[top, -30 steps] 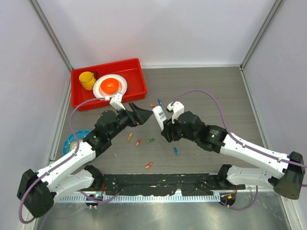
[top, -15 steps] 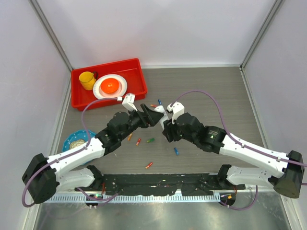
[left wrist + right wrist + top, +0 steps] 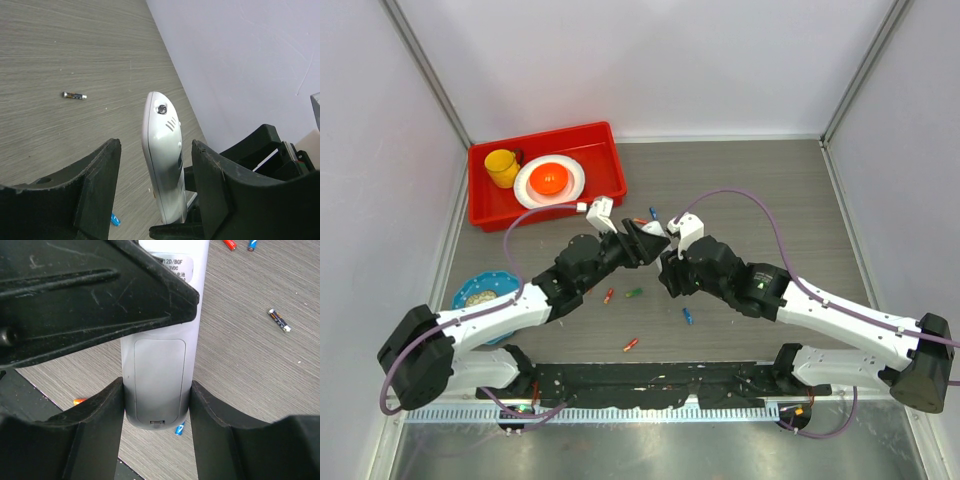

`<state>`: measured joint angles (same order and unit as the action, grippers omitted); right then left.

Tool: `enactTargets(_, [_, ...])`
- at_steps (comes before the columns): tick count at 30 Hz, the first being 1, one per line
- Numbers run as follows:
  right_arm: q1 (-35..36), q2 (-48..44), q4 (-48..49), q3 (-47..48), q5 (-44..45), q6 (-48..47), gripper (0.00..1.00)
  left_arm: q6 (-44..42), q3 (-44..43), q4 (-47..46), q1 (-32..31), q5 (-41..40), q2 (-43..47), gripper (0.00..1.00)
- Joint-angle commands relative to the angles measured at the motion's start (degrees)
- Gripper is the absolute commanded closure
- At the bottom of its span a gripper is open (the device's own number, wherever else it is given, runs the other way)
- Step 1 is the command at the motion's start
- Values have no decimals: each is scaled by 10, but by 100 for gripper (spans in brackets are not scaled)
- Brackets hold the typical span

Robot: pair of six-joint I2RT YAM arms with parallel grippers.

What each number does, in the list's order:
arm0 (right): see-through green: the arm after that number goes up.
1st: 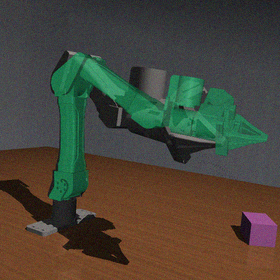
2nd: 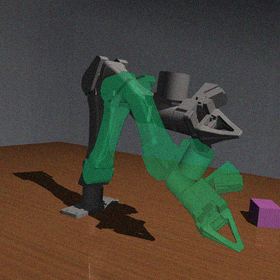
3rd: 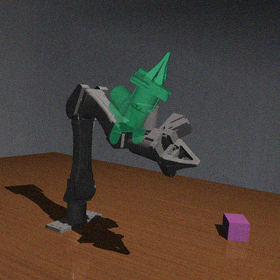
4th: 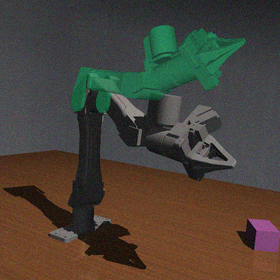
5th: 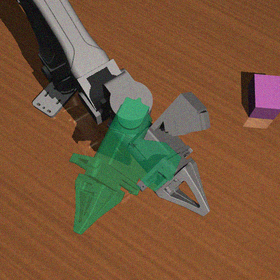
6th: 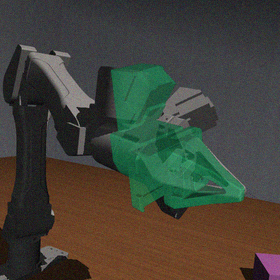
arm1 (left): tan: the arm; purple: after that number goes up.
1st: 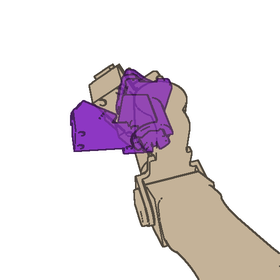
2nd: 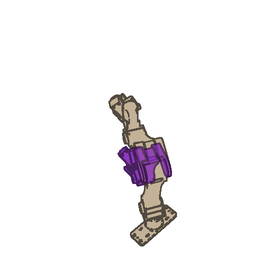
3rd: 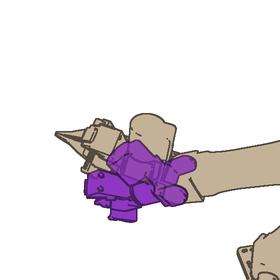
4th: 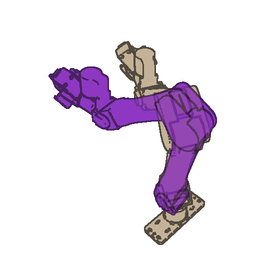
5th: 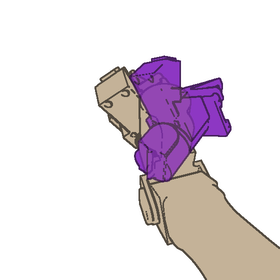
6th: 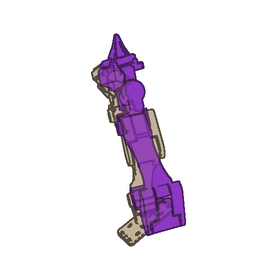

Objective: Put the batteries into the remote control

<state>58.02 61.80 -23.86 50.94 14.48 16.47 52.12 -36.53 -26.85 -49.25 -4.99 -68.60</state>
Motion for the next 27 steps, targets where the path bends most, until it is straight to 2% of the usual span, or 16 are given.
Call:
enactTargets(1, [3,1,28,9,11,3,89,-3,-17,-48,-4,-10,-8,39])
enactTargets(15, [4,2,34,6,11,5,89,-5,-16,-64,-8,-12,-25,60])
enactTargets(21, [3,-5,36,-1,12,5,89,-4,-13,-70,-8,-9,-31,84])
enactTargets(22, [3,-8,36,-2,14,5,88,-4,-13,-71,-8,-9,-32,94])
enactTargets(23, [3,-9,36,-4,14,4,85,-4,-12,-71,-8,-9,-32,99])
enactTargets(25, [3,-12,34,-5,18,7,80,-1,-10,-73,-8,-11,-33,100])
enactTargets(26, [3,-14,32,-4,20,7,65,-2,-9,-75,-8,-12,-32,100])
enactTargets(27, [3,-17,30,-4,18,8,57,-1,-7,-76,-8,-12,-32,100])
